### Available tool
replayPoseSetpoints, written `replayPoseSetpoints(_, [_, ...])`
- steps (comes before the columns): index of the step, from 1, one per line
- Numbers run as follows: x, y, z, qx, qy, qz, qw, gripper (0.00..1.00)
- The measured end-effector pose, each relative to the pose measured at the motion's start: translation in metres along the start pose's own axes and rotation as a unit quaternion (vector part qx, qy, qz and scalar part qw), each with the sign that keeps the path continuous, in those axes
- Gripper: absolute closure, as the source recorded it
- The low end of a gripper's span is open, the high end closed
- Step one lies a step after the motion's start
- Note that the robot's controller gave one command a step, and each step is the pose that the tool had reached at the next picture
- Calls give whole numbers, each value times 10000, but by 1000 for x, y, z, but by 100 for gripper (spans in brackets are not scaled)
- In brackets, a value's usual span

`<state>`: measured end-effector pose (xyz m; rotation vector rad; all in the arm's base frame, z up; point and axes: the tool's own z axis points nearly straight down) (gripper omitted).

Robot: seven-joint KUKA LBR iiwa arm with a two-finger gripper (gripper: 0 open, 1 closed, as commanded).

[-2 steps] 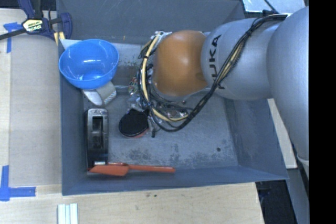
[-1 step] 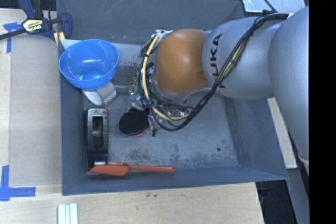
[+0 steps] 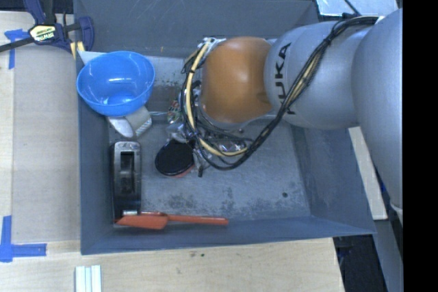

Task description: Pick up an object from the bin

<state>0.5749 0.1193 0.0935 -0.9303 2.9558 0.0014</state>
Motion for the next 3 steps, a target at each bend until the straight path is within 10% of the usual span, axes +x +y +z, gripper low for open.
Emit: replayPoseSetpoints(3, [0, 0, -40, -9, 9, 23, 10000, 100])
